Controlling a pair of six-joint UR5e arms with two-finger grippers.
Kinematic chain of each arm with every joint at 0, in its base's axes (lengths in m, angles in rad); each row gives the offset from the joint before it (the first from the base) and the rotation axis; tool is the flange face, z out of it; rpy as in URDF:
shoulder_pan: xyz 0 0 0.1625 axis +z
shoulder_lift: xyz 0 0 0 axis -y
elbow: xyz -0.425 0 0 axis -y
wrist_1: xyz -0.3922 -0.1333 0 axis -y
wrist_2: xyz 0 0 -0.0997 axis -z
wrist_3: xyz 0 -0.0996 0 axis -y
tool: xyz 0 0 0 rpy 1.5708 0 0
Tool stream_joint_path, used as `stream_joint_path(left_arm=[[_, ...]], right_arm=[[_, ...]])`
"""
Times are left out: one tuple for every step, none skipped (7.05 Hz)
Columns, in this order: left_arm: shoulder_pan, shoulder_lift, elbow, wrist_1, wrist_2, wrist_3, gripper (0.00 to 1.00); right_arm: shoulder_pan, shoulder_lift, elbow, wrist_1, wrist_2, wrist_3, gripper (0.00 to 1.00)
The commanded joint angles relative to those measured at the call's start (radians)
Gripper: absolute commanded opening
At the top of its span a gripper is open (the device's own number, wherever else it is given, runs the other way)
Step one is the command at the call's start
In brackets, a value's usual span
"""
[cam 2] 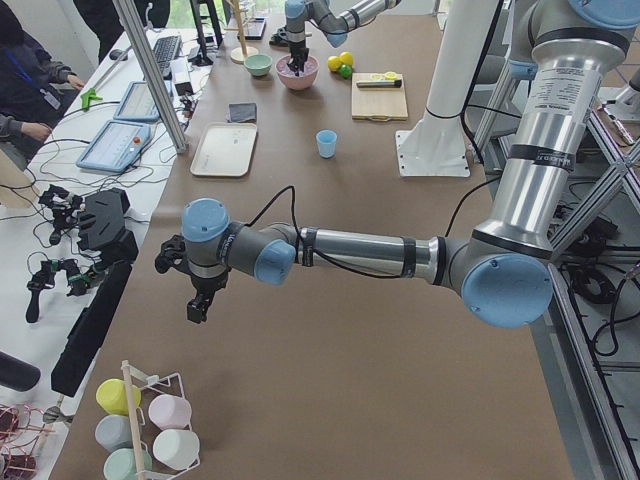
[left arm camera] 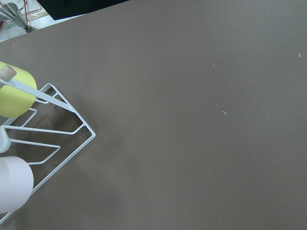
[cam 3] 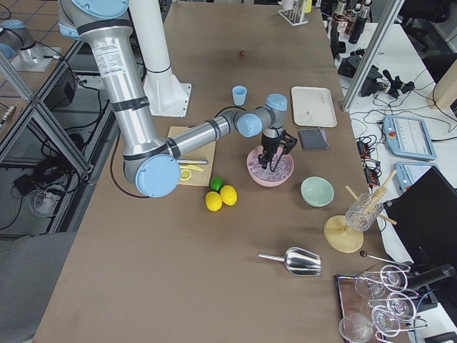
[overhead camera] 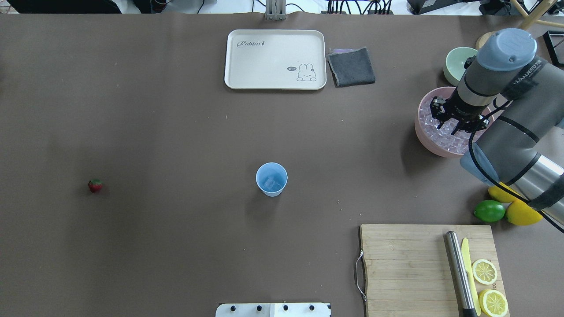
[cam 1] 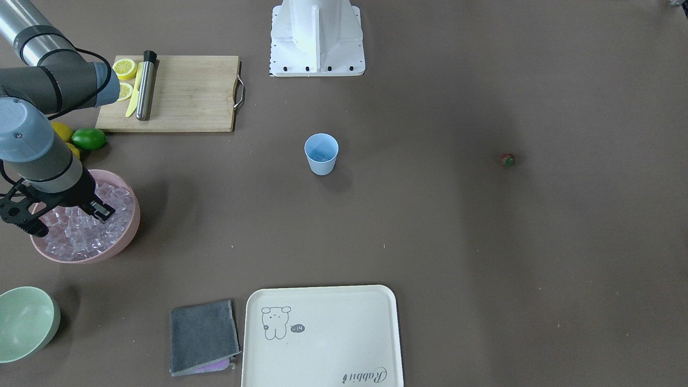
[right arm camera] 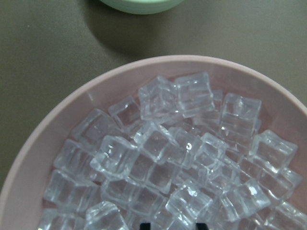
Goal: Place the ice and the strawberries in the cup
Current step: 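Lower the right gripper into the ice and grasp a cube, then carry the ice cube with the right gripper over the blue cup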
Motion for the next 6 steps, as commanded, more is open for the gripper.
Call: stream_joint_path(left_arm=[[0.002, -0.001, 0.001, 0.0, 0.0, 0.0, 0.98], [0.003, -0.001, 0.001, 0.0, 0.0, 0.0, 0.98], [0.003, -0.002, 0.003, 0.0, 0.0, 0.0, 0.98], [0.003, -0.001, 0.007, 0.0, 0.0, 0.0, 0.98], [0.009, 0.001, 0.009, -0.002, -0.002, 0.0, 0.98], [0.012, 0.004, 0.007, -0.002, -0.002, 0.0, 0.98]], right_arm=[[0.008, -0.004, 0.032, -0.002, 0.009, -0.005, 0.0], [0.039, -0.015, 0.078, -0.017, 0.02, -0.015, 0.0], [0.091, -0.036, 0.139, -0.102, 0.035, -0.1, 0.0], [0.155, -0.07, 0.252, -0.18, 0.039, -0.296, 0.0], [0.198, -0.054, 0.276, -0.183, 0.13, -0.439, 0.0], [0.2, 0.035, 0.27, -0.164, 0.249, -0.436, 0.0]])
